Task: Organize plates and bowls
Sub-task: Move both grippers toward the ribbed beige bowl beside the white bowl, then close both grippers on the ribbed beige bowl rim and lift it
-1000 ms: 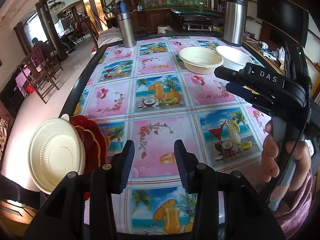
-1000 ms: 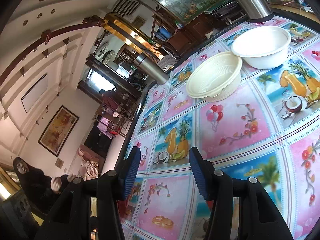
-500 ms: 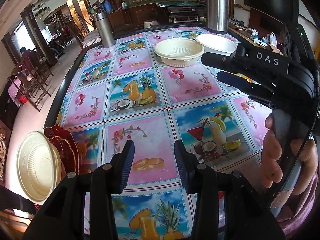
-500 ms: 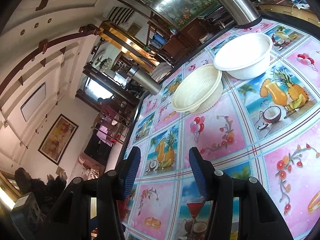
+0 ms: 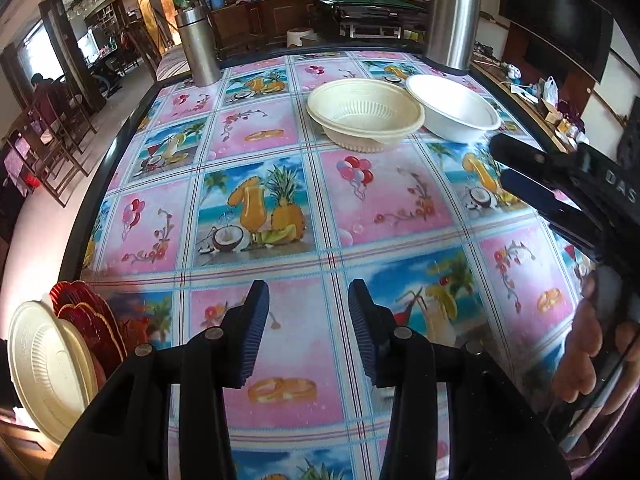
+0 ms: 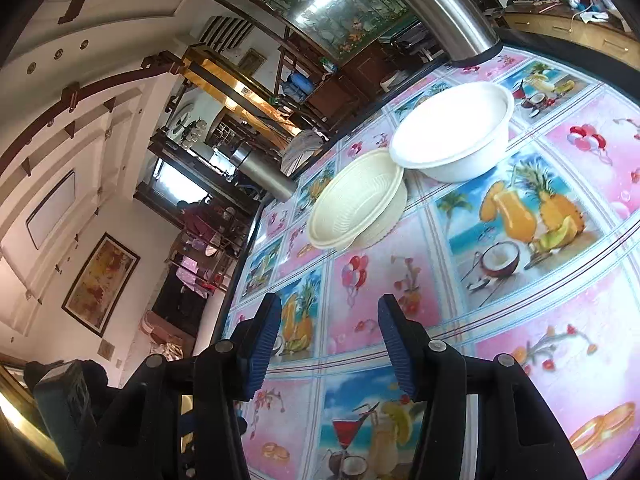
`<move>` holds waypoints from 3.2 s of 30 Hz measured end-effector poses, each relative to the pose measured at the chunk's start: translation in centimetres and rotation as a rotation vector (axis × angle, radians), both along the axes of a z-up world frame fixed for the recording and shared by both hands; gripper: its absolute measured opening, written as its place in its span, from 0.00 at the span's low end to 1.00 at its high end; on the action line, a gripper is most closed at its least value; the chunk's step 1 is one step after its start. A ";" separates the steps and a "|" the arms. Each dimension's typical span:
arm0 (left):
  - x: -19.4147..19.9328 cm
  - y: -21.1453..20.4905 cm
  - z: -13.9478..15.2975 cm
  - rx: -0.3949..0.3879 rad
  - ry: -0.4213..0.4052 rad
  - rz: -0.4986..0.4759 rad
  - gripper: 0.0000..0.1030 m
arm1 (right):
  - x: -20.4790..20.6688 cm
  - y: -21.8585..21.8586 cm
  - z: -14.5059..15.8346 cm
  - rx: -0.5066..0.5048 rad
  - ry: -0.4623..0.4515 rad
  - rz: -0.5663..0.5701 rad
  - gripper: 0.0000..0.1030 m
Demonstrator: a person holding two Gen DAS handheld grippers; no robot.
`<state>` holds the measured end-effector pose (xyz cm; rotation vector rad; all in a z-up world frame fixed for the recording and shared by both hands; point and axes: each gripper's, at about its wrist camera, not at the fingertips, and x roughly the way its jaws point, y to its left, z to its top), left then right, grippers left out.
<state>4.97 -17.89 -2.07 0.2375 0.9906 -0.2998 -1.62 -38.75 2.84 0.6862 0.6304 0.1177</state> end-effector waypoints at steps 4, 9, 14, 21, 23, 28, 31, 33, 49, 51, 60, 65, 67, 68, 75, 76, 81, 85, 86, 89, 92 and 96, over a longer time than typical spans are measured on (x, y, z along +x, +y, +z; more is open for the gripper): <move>4.0 -0.3 0.2 -0.051 0.028 0.050 0.38 | 1.0 -2.4 1.6 -0.037 0.012 -0.024 0.52; 9.3 -0.7 0.3 -0.130 0.066 0.120 0.38 | 3.6 -5.1 2.3 0.070 0.059 -0.021 0.52; 13.3 -0.8 0.1 -0.174 0.086 0.180 0.38 | 7.0 -4.9 2.0 0.142 0.109 -0.010 0.52; 16.4 -1.2 -0.5 -0.219 0.110 0.224 0.38 | 11.4 -3.9 0.8 0.177 0.194 -0.025 0.52; 17.2 -1.2 -0.9 -0.223 0.114 0.237 0.38 | 12.3 -3.8 0.4 0.168 0.223 -0.037 0.52; 18.3 -2.2 -2.1 -0.234 0.153 0.226 0.38 | 13.5 -4.5 -1.2 0.162 0.272 -0.066 0.52; 18.5 -2.6 -2.0 -0.226 0.142 0.224 0.38 | 13.8 -4.8 -2.1 0.180 0.284 -0.060 0.52; 18.8 -2.5 -2.3 -0.231 0.151 0.222 0.38 | 13.9 -4.9 -2.4 0.181 0.288 -0.060 0.52; 19.0 -3.7 -3.2 -0.366 0.224 0.139 0.38 | 13.9 -3.7 -2.9 0.153 0.261 -0.074 0.52; 19.0 -3.8 -3.2 -0.374 0.222 0.135 0.38 | 14.0 -3.7 -3.0 0.154 0.258 -0.080 0.52; 19.1 -3.8 -3.4 -0.377 0.206 0.137 0.38 | 13.8 -3.7 -3.3 0.152 0.245 -0.094 0.49; 19.2 -3.4 -3.5 -0.386 0.205 0.143 0.38 | 13.8 -3.5 -3.4 0.149 0.247 -0.099 0.43; 19.3 -3.5 -3.7 -0.388 0.211 0.141 0.38 | 13.9 -3.5 -3.5 0.148 0.250 -0.101 0.42; 19.3 -3.5 -3.8 -0.388 0.214 0.141 0.38 | 13.9 -3.5 -3.6 0.150 0.252 -0.103 0.42; 19.4 -3.5 -4.0 -0.407 0.217 0.141 0.38 | 14.3 -3.6 -3.9 0.145 0.256 -0.113 0.33; 19.4 -3.4 -4.0 -0.408 0.215 0.141 0.37 | 14.3 -3.6 -3.9 0.144 0.257 -0.114 0.31; 19.3 -3.5 -3.9 -0.400 0.209 0.138 0.28 | 14.6 -3.5 -3.9 0.131 0.260 -0.108 0.23; 19.3 -3.6 -4.2 -0.390 0.210 0.138 0.19 | 14.8 -3.4 -4.0 0.126 0.262 -0.108 0.21; 19.4 -3.5 -4.2 -0.388 0.209 0.140 0.16 | 14.8 -3.4 -4.0 0.126 0.262 -0.110 0.20; 19.4 -3.4 -4.3 -0.395 0.212 0.144 0.14 | 15.0 -3.6 -4.1 0.125 0.263 -0.116 0.19; 19.4 -3.3 -4.2 -0.393 0.211 0.144 0.13 | 15.2 -3.6 -4.3 0.127 0.266 -0.115 0.17; 19.4 -3.3 -4.2 -0.391 0.211 0.143 0.13 | 15.3 -3.6 -4.4 0.121 0.270 -0.114 0.16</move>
